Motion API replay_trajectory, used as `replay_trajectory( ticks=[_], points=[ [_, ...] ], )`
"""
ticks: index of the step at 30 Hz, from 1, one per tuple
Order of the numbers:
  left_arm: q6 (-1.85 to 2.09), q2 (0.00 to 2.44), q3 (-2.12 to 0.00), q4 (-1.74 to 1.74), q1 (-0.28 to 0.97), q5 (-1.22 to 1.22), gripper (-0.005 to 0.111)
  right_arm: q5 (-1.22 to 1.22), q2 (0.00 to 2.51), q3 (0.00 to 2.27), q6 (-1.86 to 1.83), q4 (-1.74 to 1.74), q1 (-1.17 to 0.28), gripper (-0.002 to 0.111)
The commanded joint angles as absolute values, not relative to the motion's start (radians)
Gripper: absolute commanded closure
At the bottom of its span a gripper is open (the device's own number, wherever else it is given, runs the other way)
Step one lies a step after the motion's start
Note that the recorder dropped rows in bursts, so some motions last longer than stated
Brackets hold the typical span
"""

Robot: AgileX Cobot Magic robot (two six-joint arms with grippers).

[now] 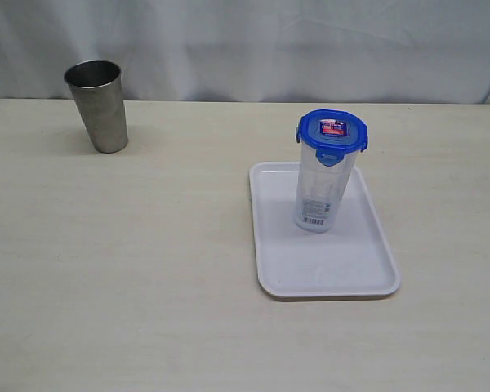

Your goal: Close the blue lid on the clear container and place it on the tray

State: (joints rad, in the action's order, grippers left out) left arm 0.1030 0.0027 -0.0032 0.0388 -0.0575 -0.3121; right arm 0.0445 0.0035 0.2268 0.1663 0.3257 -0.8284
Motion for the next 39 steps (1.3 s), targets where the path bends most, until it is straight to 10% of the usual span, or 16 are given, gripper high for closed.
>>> replay_trajectory(
  ticks=[1,22,39],
  points=[
    [0.097,0.0,0.0,0.037,-0.062,-0.308,0.107,0.048,0.0,0.222,0.169,0.322,-0.823,0.104],
    [0.099,0.0,0.0,0.037,-0.062,-0.308,0.107,0.359,0.0,0.061,-0.025,0.116,-0.789,0.104],
    [0.099,0.0,0.0,0.037,-0.062,-0.308,0.107,0.307,0.0,0.0,-0.029,0.034,-0.171,0.104]
  ],
)
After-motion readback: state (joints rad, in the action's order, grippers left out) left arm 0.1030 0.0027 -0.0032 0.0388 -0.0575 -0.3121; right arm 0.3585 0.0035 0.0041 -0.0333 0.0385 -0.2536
